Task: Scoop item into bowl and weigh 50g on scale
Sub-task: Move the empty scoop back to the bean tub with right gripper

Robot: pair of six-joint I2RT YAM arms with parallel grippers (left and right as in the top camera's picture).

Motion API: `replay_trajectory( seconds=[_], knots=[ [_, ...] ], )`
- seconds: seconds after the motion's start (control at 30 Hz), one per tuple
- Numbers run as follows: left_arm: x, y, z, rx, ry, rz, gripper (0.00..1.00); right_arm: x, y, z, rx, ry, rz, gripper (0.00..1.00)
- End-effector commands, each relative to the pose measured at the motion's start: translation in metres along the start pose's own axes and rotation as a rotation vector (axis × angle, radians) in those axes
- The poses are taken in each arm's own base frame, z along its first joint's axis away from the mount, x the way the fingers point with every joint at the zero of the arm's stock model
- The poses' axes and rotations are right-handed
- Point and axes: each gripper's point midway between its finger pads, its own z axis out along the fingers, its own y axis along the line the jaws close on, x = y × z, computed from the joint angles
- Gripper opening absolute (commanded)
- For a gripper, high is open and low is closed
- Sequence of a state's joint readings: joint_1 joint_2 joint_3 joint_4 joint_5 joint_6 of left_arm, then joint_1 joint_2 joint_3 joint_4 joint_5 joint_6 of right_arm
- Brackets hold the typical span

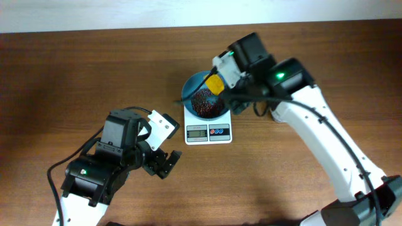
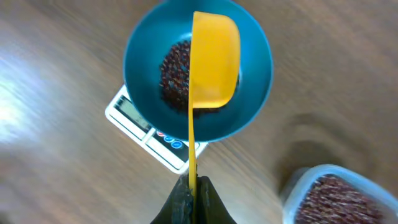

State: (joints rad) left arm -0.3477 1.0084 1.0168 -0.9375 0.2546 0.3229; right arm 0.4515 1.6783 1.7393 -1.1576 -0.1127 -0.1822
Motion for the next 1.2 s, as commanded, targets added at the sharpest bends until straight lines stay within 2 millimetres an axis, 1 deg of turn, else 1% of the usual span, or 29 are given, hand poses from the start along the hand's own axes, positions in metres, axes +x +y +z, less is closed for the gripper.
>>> replay_trajectory(
  seconds=[0.0,0.1,0.13,0.17,0.2,0.27,0.3,0.37,0.5,0.57,0.63,0.67,0.7,0.77,0.8,0.9,1.0,1.1,1.17],
  knots=[
    [-0.002,-0.003,0.000,0.015,-0.008,0.022,0.99,-0.017,-0.012,-0.023,-0.145,-0.112,0.176,0.04],
    [-0.002,-0.003,0.000,0.015,-0.008,0.022,0.99,-0.016,-0.050,-0.039,-0.146,-0.154,0.346,0.04],
    [-0.002,-0.003,0.000,0.015,-0.008,0.022,0.99,-0.012,-0.066,-0.042,-0.127,-0.159,0.404,0.04],
    [-0.002,-0.003,0.000,0.014,-0.008,0.022,0.99,-0.003,-0.082,-0.045,-0.095,-0.152,0.445,0.04],
    [-0.002,-0.003,0.000,0.015,-0.008,0.022,0.99,0.014,-0.108,-0.046,-0.013,-0.119,0.501,0.04],
    [-0.002,-0.003,0.000,0.015,-0.008,0.022,0.99,0.039,-0.139,-0.047,0.118,-0.058,0.555,0.04],
    [-0.002,-0.003,0.000,0.015,-0.008,0.022,0.99,0.052,-0.152,-0.046,0.184,-0.016,0.573,0.04],
    [-0.002,-0.003,0.000,0.015,-0.008,0.022,0.99,0.070,-0.164,-0.041,0.261,0.061,0.589,0.04],
    [-0.002,-0.003,0.000,0.015,-0.008,0.022,0.99,0.107,-0.173,-0.027,0.344,0.234,0.601,0.04],
    [-0.002,-0.003,0.000,0.015,-0.008,0.022,0.99,0.116,-0.172,-0.025,0.352,0.280,0.594,0.04],
    [-0.002,-0.003,0.000,0.014,-0.008,0.022,0.99,0.121,-0.170,-0.027,0.350,0.309,0.578,0.04],
    [-0.002,-0.003,0.000,0.015,-0.008,0.022,0.99,0.127,-0.171,-0.030,0.368,0.336,0.570,0.04],
    [-0.002,-0.003,0.000,0.015,-0.008,0.022,0.99,0.138,-0.175,-0.036,0.410,0.382,0.564,0.04],
    [-0.002,-0.003,0.000,0.015,-0.008,0.022,0.99,0.152,-0.182,-0.044,0.480,0.446,0.545,0.04],
    [-0.002,-0.003,0.000,0.015,-0.008,0.022,0.99,0.155,-0.186,-0.046,0.506,0.458,0.537,0.04],
    [-0.002,-0.003,0.000,0.015,-0.008,0.022,0.99,0.156,-0.188,-0.041,0.496,0.478,0.506,0.04],
    [-0.002,-0.003,0.000,0.015,-0.008,0.022,0.99,0.162,-0.193,-0.029,0.488,0.522,0.491,0.04],
    [-0.002,-0.003,0.000,0.015,-0.008,0.022,0.99,0.166,-0.194,-0.014,0.462,0.567,0.477,0.04],
    [-0.002,-0.003,0.000,0.014,-0.008,0.022,0.99,0.166,-0.197,-0.009,0.463,0.569,0.477,0.04]
  ],
)
